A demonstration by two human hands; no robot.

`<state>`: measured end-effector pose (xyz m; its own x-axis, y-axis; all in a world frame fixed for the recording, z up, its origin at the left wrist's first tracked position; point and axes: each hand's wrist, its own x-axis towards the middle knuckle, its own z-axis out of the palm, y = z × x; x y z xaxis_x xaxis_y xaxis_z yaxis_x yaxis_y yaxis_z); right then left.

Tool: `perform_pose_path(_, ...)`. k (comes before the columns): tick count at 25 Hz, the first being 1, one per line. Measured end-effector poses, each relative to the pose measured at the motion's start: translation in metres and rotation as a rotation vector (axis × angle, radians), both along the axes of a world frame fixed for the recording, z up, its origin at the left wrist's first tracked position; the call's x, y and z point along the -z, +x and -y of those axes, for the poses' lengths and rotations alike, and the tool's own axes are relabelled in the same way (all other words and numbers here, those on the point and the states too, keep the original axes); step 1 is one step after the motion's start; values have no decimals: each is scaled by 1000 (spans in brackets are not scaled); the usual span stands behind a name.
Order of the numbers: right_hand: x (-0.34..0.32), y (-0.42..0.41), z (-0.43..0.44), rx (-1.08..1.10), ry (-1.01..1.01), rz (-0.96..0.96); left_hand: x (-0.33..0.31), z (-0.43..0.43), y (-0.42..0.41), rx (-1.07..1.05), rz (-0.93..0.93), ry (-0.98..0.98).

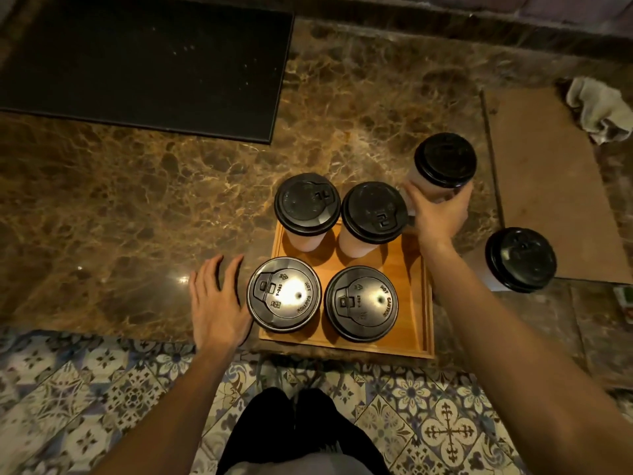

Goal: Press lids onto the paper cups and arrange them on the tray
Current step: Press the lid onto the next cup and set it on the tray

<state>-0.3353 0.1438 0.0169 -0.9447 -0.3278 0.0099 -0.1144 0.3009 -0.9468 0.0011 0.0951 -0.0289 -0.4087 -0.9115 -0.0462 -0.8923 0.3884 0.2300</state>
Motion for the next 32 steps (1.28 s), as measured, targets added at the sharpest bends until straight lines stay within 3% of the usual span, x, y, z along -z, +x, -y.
perform_pose_path(7,-98,16,-16,-141,-161,-183,-1,-1,1,11,-10,6)
perform_pose_path(14,-221,70,-71,-439,-196,-237,-5,-1,7,10,-116,81)
perform_pose_path(16,-240,91,-87,-519,-170,-252,-15,8,9,-36,-266,252)
perform_pose_path(18,-250,110,-100,-566,-146,-250,-41,21,10,-190,-603,511)
perform_pose_path(20,-253,127,-107,-605,-117,-251,-82,27,11,-267,-896,583)
perform_pose_path(23,-251,149,-111,-648,-77,-210,-161,17,12,72,-1177,510)
perform_pose_path(27,-246,175,-113,-690,-57,-204,-232,-16,-2,663,-1075,616)
perform_pose_path(32,-247,202,-111,-704,-93,-198,-243,-39,-16,761,-1050,615)
